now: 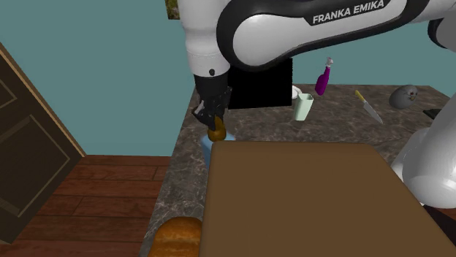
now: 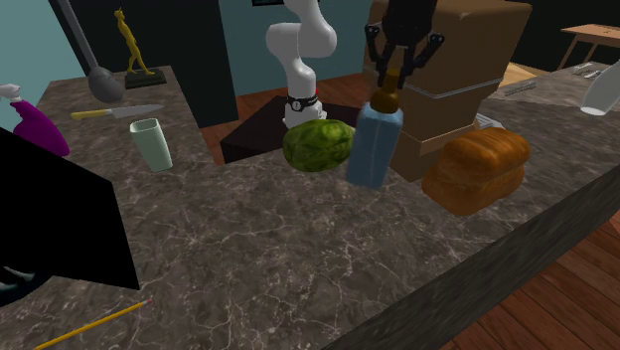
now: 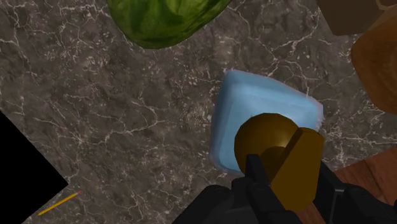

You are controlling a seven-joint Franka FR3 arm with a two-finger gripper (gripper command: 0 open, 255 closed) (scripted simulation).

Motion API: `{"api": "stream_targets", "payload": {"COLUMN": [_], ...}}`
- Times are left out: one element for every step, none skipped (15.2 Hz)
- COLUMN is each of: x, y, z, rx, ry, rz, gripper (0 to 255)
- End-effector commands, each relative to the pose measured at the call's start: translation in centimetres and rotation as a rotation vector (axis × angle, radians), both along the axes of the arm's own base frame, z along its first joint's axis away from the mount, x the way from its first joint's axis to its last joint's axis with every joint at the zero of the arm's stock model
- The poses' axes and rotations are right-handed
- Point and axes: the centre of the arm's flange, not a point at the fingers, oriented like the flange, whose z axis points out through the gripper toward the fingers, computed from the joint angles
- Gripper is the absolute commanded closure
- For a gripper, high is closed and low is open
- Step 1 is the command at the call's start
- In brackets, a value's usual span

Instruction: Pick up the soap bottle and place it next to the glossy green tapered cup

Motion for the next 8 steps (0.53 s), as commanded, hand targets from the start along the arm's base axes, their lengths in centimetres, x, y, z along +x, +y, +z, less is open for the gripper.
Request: {"api": "stream_targets", "payload": {"x": [0.0, 0.0, 0.0, 0.0, 0.0, 0.0, 0.0, 0.0], "y": [0.0, 0.0, 0.0, 0.0, 0.0, 0.0, 0.0, 0.0], "z": [1.2, 1.7, 2.3, 2.8, 3.3, 3.8, 4.4, 4.9], "rx": [0.0, 0.0, 0.0, 0.0, 0.0, 0.0, 0.0, 0.0], "ry": [0.0, 0.0, 0.0, 0.0, 0.0, 0.0, 0.0, 0.0], "rz": [0.0, 0.0, 0.0, 0.0, 0.0, 0.0, 0.0, 0.0], "gripper": [255, 255, 255, 255, 255, 255, 255, 255]}}
